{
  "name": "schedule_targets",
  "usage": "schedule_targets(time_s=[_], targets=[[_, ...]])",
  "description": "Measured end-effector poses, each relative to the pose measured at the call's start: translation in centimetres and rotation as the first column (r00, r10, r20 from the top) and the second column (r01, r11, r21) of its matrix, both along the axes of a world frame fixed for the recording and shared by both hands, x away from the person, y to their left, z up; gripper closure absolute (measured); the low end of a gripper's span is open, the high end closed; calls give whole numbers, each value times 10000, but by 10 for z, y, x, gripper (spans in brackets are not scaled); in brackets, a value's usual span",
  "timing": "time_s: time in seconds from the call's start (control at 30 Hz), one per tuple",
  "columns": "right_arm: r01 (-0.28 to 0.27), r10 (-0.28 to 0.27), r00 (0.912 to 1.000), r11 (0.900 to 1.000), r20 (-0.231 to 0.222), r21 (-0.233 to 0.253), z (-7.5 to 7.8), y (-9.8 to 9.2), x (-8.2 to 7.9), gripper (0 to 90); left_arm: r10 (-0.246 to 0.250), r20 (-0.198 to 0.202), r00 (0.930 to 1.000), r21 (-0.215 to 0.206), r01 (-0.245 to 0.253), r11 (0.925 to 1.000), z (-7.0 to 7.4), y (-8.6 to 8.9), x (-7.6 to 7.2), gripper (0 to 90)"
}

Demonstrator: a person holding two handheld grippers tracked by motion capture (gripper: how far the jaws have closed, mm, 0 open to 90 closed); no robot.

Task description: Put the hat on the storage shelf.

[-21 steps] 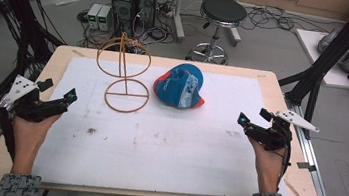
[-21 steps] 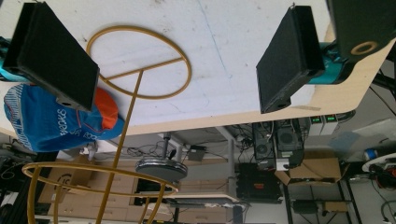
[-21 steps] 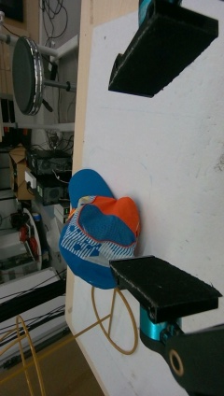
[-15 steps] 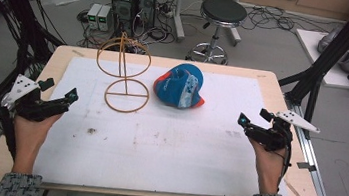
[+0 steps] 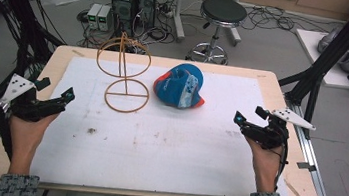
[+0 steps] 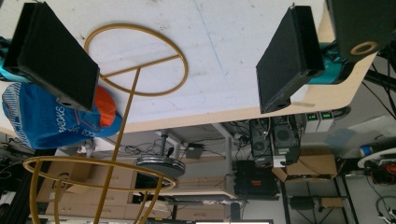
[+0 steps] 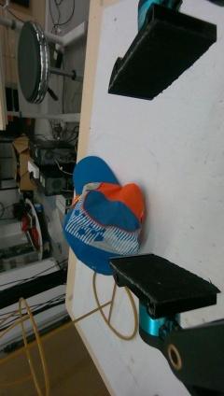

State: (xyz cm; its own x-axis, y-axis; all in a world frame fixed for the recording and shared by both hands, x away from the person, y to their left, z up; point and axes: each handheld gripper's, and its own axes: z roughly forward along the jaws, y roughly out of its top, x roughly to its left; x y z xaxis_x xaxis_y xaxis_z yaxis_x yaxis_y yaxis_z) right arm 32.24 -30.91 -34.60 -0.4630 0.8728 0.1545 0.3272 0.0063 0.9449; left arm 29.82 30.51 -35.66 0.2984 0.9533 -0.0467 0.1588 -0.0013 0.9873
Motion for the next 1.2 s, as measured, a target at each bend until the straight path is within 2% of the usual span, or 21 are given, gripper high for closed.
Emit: schedule_targets(time_s=[0.23, 0.27, 0.43, 0.5, 0.63, 0.67, 0.83, 0.87, 1.03, 1.07, 1.2], targets=[[-226, 229, 9995, 9997, 201, -115, 15, 10, 5, 128, -80, 133, 9999, -79, 81, 9999, 4, -1, -1, 136], [-347, 358, 9989, 9988, 308, -341, 23, 16, 9, 129, -107, 162, 9998, -55, 108, 9999, 5, -2, -1, 136], [-518, 545, 9967, 9975, 595, -472, 36, 26, 22, 129, -157, 195, 9997, -6, 158, 9999, 6, -3, -1, 136], [-641, 681, 9947, 9965, 773, -533, 44, 34, 34, 129, -158, 232, 9996, -29, 159, 9999, 7, -3, -2, 136], [-755, 803, 9926, 9957, 914, -545, 52, 44, 47, 126, -120, 291, 9995, -63, 122, 9999, 9, -1, -3, 136], [-796, 844, 9919, 9954, 953, -524, 57, 50, 56, 121, -110, 293, 9995, -66, 112, 9999, 9, -1, -3, 136], [-795, 843, 9884, 9959, 1263, -432, 68, 64, 71, 121, -77, 309, 9995, -63, 79, 9999, 9, 1, -3, 135], [-928, 975, 9866, 9948, 1311, -415, 73, 71, 80, 121, -64, 326, 9994, -88, 67, 9999, 9, 1, -3, 136], [-1180, 1256, 9823, 9911, 1392, -615, 76, 88, 95, 122, -56, 343, 9994, -94, 59, 9999, 10, 2, -2, 136], [-1261, 1354, 9810, 9893, 1392, -737, 73, 97, 100, 122, -62, 354, 9994, -125, 67, 9999, 10, 2, -2, 136], [-1456, 1597, 9795, 9824, 1230, -1167, 63, 112, 110, 123, -96, 353, 9993, -121, 100, 9999, 10, 2, -2, 136]])
